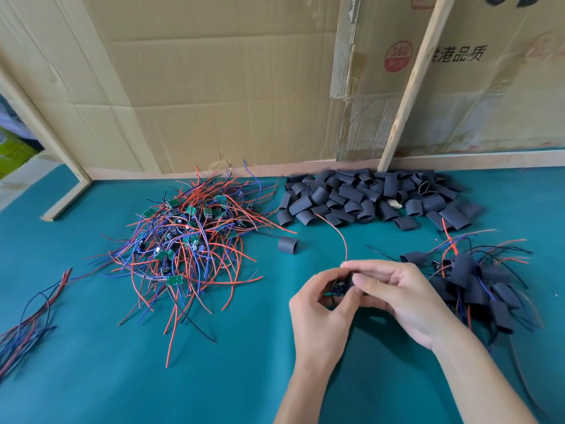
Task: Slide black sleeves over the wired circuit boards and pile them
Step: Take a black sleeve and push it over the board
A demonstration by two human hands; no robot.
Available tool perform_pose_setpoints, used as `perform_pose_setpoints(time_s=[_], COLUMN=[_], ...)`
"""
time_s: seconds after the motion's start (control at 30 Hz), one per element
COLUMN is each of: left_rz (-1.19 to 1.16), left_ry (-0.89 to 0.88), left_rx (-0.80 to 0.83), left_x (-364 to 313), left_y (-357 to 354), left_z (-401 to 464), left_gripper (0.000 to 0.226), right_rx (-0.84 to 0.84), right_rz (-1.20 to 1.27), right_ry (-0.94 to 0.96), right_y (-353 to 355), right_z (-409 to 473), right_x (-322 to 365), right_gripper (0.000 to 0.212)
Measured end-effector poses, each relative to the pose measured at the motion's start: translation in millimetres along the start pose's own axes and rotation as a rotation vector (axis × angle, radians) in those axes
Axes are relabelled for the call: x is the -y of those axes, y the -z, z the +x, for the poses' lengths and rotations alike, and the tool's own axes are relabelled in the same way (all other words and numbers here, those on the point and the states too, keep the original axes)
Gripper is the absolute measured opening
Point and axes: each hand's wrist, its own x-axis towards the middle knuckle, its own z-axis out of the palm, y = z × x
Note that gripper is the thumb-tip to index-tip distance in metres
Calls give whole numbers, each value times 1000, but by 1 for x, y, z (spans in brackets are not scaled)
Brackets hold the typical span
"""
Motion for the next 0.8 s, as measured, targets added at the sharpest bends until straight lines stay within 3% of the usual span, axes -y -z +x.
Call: perform_pose_setpoints(time_s=[0.3, 0.47, 0.6, 0.8], left_rz=[17, -35, -67, -147], left_ry=[-12, 40, 67, 105], left_rx=[-58, 10, 37, 28], left_x=[1, 0, -3, -4], left_y=[1, 2, 4, 7], left_z=[1, -1, -1, -2], left_gripper=[30, 36, 39, 28], right_rx=[-43, -374, -670, -886], right_rz=[81, 200, 109, 78], right_ry=[31, 156, 271, 356], right_y=[4, 12, 28, 37], right_z=[0, 3, 5, 8], right_x=[0, 6, 3, -2], right_gripper=[38, 21, 5, 7])
